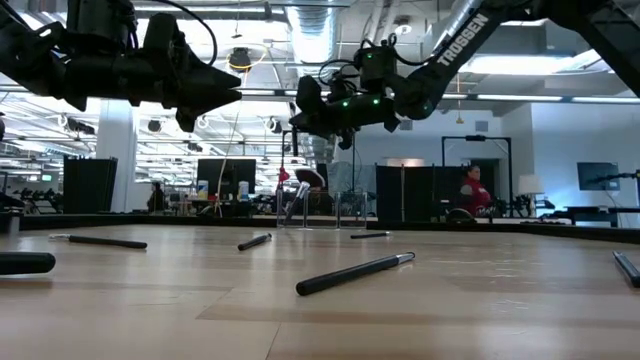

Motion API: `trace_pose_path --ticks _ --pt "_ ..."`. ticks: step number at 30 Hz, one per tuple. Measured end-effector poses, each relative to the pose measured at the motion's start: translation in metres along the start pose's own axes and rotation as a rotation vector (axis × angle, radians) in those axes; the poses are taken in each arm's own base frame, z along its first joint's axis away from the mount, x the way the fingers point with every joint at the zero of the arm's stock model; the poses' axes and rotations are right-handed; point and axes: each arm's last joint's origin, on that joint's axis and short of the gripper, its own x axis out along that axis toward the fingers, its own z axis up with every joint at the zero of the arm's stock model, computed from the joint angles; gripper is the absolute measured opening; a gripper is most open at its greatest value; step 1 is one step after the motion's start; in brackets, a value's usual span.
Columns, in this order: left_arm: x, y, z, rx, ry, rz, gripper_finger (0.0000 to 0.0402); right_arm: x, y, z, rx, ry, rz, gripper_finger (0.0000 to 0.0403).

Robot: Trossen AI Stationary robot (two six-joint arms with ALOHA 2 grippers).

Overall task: Sort items
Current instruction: Put the blush brush into the left section of the transparent organizer

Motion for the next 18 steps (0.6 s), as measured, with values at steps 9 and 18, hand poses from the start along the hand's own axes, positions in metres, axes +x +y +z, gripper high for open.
trace_pose_path --ticks 9,18 --pt "0.000 0.003 -0.002 -0.007 0.008 0.084 0.0135 -0.006 0.073 -0.013 -0.064 0.063 0.307 0.0042" --pt "0.000 0.003 0.000 -0.027 -0.017 0.087 0.0135 -0.021 0.105 -0.029 -0.278 0.263 0.235 0.0042"
